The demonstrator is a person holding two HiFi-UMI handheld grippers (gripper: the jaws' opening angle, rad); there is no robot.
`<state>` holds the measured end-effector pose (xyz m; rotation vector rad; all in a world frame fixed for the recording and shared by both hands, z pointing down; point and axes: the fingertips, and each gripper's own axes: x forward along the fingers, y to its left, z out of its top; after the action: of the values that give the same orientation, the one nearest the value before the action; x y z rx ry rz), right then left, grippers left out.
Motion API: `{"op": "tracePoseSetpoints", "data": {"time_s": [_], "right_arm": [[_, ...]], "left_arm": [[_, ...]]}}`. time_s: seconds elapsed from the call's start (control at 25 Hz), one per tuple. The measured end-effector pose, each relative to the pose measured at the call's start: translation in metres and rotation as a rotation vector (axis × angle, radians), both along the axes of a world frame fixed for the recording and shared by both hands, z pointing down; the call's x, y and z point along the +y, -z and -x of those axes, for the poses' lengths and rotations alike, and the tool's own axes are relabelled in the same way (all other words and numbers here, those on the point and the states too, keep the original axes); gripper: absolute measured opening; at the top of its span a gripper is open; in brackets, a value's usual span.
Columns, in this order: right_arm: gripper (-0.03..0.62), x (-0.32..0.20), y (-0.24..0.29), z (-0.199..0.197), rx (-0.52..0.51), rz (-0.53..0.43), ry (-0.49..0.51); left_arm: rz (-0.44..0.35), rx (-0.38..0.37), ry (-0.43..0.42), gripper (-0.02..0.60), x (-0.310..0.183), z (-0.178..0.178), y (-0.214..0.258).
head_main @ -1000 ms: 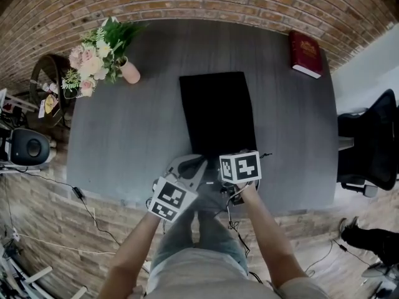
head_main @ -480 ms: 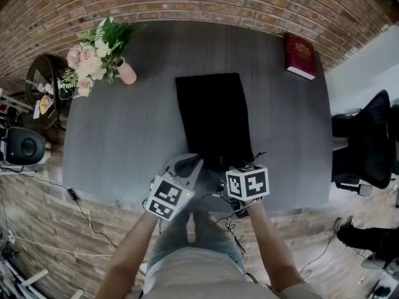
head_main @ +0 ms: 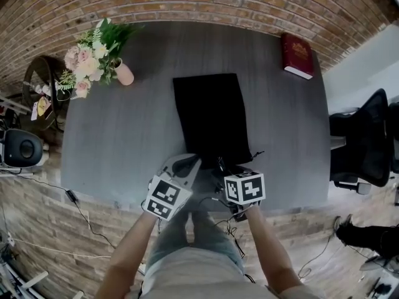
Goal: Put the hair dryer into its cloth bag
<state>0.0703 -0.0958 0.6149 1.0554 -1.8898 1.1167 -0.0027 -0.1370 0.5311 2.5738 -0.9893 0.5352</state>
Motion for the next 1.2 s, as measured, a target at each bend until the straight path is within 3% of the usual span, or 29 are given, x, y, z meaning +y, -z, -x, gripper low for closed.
{"op": "tracePoseSetpoints", "data": {"time_s": [0.36, 0.56, 1.2], "right_arm": [[0.232, -0.007, -0.005, 0.008, 0.083, -0.009, 0.061], [0.189, -0.008, -0.003, 0.012, 0.118, -0.061, 0.095], [0.167, -0.036, 0.053, 0.017, -0.104, -0.364, -0.146]], "left_arm": [[0.01, 0.016, -0.002, 0.017, 0.001, -0.002, -0.004], [0.014, 0.022, -0.004, 0.017, 0.0, -0.001, -0.004], [-0.006, 0.047, -0.019, 0.017, -0.002, -0.001, 0.008]]}}
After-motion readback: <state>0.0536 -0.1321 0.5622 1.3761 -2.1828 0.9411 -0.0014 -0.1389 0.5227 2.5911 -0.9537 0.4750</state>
